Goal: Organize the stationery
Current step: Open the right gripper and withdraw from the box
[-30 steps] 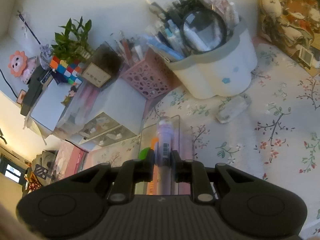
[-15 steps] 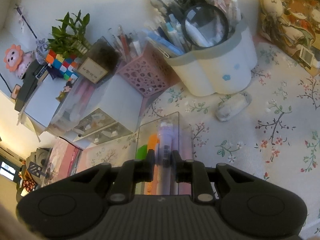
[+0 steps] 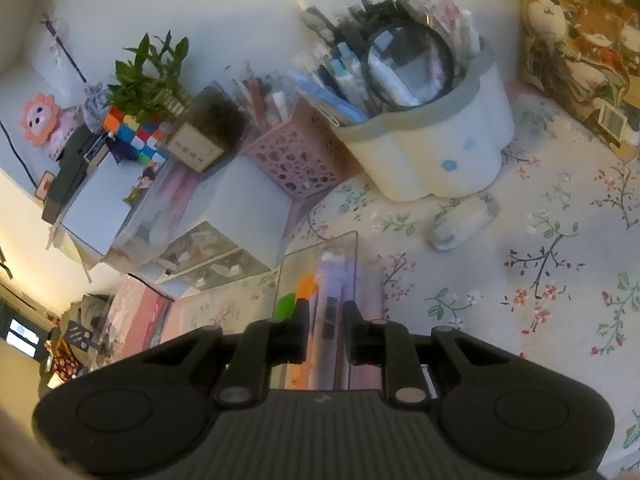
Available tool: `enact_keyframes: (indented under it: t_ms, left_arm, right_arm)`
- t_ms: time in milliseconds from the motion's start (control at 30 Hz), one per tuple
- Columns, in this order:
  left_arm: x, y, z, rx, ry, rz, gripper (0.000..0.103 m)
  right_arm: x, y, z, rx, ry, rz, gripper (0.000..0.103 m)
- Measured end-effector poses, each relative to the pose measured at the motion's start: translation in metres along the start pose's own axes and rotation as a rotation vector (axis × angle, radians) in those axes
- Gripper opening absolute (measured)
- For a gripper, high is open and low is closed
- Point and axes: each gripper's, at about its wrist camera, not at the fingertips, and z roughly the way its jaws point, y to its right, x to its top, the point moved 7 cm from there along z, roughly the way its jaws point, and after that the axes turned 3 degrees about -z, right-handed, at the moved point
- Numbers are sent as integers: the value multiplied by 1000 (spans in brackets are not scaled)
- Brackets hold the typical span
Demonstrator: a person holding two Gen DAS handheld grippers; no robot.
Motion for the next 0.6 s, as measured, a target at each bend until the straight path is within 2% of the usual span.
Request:
enact_keyframes:
  t_ms: [167,300,367,433,500,567,600]
  left_arm:
    - [0,0,0,0,0,0,72]
    - [0,0,0,0,0,-1,72]
    - [0,0,0,0,1,-2,71]
    - [0,0,0,0,0,-1,71]
    - [0,0,0,0,0,0,71]
    - [0,0,0,0,0,-1,71]
    - [0,0,0,0,0,0,71]
  right_arm:
    - [0,2,1,-8,-1,-22,17]
    - [8,14,-7,27,27,11,17]
    - [15,31,-15,-11,65,26,17]
    - [22,57,-20,-99,87,23,20]
    - [23,74,-24,-172,97,-31,26]
    - [21,82,-26,-225,100,-105,40]
    - [18,84,-25,-244,95,-145,42]
